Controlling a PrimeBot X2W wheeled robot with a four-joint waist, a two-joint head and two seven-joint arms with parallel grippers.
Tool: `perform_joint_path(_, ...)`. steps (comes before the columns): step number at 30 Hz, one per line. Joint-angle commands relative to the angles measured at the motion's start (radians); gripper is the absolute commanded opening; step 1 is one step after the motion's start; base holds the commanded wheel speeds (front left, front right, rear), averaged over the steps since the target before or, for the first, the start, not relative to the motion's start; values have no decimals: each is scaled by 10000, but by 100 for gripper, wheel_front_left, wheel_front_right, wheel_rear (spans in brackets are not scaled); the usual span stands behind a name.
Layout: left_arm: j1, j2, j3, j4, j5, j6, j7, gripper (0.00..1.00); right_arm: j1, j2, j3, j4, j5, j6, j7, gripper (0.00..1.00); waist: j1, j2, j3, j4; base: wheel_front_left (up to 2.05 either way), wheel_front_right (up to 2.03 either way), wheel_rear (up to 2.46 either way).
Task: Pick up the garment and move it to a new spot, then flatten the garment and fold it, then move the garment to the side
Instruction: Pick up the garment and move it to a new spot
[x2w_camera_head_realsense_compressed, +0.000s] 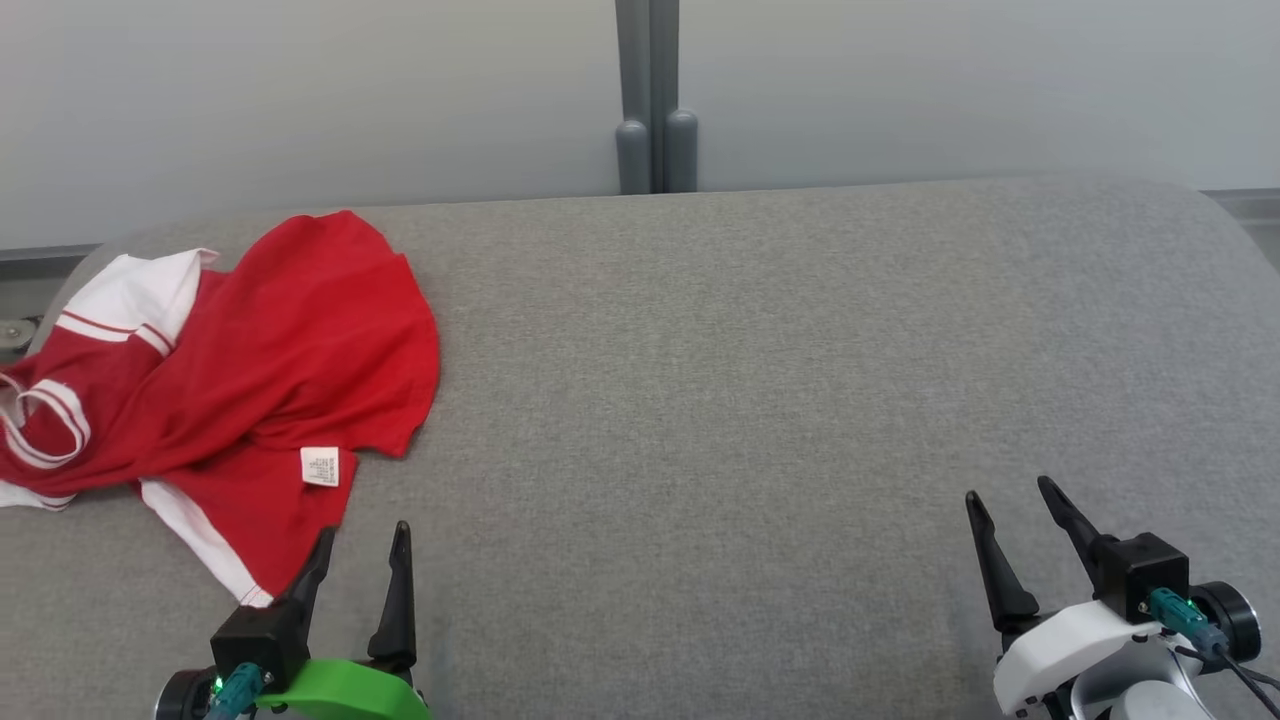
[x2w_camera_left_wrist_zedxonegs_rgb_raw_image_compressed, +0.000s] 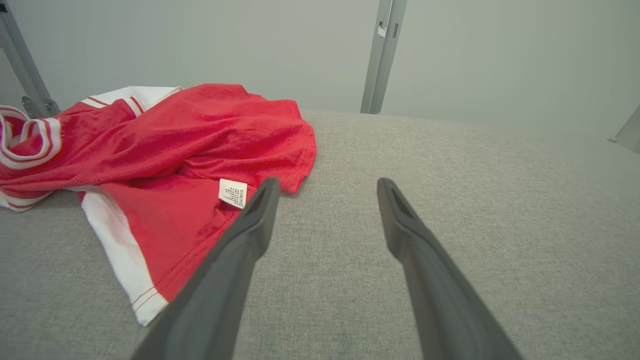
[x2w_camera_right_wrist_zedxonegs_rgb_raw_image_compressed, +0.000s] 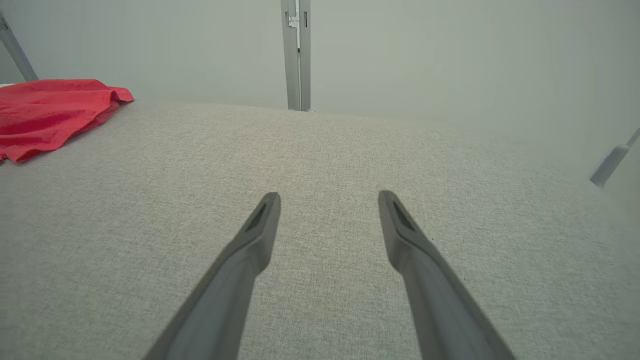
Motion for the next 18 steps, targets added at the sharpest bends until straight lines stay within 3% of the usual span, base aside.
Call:
perform_joint_path(1,-68,31,-19,26,-32,-23,1,100,81,13,-1,-35,8,1,-31,100,0,-1,-69,760,0,0,0)
perform_joint_path(12,384,218,345,83,-69,-11,3,100,-18,168,394,80,17,-1,-31,100,0,-1,-252,3106,0,0,0)
perform_joint_path(18,630,304,669,16,-89,-11,5,100,-186,238,734,186,44,-1,-31,100,0,-1,-309,3790,0,0,0)
